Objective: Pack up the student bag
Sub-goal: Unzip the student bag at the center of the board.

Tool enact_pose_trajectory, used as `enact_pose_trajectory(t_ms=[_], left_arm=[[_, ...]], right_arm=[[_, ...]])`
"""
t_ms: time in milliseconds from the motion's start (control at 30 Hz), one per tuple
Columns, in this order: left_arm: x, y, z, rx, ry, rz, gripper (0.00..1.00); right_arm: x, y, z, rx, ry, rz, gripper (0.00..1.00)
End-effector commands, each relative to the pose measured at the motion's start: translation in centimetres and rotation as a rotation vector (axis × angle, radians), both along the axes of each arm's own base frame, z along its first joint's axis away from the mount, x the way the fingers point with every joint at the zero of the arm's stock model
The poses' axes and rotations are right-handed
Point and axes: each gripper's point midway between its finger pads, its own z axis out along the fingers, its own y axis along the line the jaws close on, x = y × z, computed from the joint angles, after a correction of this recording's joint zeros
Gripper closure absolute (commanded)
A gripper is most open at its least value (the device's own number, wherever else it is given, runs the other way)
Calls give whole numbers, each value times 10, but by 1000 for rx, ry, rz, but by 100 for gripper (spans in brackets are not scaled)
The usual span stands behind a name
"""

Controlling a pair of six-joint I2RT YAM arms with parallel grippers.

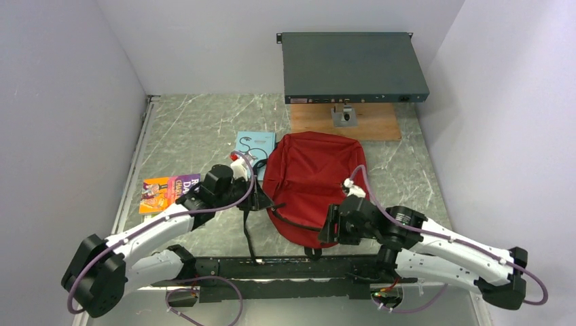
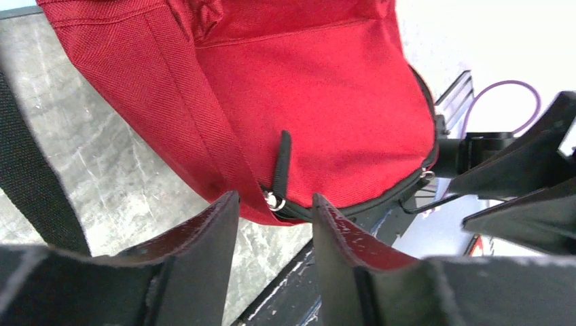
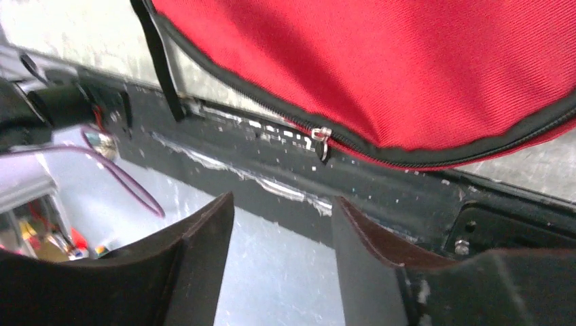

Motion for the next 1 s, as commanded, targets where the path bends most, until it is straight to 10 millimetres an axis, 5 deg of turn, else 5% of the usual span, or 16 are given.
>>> enact_pose_trajectory(t_ms=[0,100,200,333,467,600,667,800,967], left_arm=[[-7,5,13,-24,-64,-16,48],[-10,9,15,-21,-67,-6,45],[-15,10,20,-42,-79,-16,41],[-24,8,33,-44,-165,-71,36],[-36,6,46,-30,-259,-108,31],[-44,-1,57,-45,-323,-132,14],[-47,-5,62,-55,-360,-135,10],[-54,-23,77,-84,-523,-181,1],[-54,-46,93,-87,-805,-216,4]], right_arm=[[-20,15,-7,4,88,8,40],[-14,9,-22,-76,80,-68,40],[-6,9,-35,-116,55,-138,57],[5,28,-35,-90,3,-140,55],[15,16,-43,-170,-34,-220,55],[22,8,-51,-198,-64,-269,56],[23,2,-57,-223,-71,-294,64],[26,5,-54,-207,-113,-257,97],[18,8,-42,-198,-122,-137,100]])
